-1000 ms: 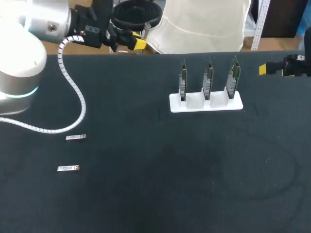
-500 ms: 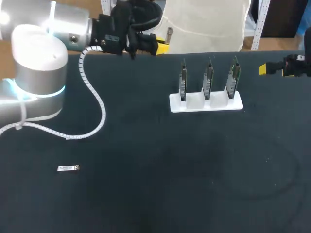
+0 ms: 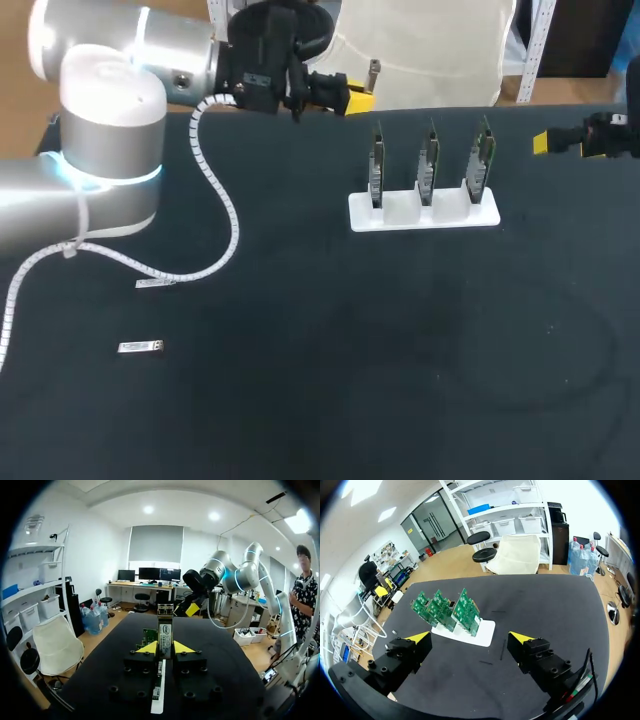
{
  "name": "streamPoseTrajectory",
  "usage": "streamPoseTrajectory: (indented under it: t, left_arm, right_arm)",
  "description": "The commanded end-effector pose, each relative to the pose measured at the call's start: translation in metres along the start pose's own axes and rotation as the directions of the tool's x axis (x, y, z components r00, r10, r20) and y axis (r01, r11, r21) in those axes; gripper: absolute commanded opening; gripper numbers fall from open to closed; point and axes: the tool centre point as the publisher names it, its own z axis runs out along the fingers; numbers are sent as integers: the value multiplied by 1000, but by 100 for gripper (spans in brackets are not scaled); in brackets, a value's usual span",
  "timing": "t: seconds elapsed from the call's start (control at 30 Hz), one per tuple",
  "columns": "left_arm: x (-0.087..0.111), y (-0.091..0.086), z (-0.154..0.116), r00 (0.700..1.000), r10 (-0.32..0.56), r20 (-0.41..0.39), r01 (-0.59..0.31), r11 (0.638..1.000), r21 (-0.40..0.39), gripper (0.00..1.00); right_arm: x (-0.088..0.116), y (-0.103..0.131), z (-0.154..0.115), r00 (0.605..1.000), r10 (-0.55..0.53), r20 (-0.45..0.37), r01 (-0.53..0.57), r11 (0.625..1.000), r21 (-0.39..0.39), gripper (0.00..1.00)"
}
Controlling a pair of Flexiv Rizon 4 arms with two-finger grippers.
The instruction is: Pick up the optical module with the left hand, and insert it into the network port with the right hand.
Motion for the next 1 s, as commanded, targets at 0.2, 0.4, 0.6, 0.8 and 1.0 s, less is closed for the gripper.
streamPoseTrajectory:
  t: [0.2, 0.4, 0.6, 0.8, 1.0]
  left_arm:
    - [6, 14, 14, 999, -16, 40, 16, 1000, 5, 0]
    - [10, 17, 19, 998, -15, 64, 15, 1000, 3, 0]
    - [13, 19, 22, 996, -16, 91, 15, 1000, 10, 0]
    - [16, 21, 25, 994, -22, 111, 21, 1000, 8, 0]
    - [22, 21, 28, 992, -44, 115, 44, 999, 5, 0]
  right_arm:
    - [0, 1, 0, 1000, 1, 1, -1, 1000, 5, 100]
    - [0, 1, 0, 1000, 1, 1, -1, 1000, 5, 100]
    - [0, 1, 0, 1000, 1, 1, -1, 1000, 5, 100]
    - [0, 1, 0, 1000, 1, 1, -1, 1000, 5, 100]
    - [0, 1, 0, 1000, 1, 1, -1, 1000, 5, 100]
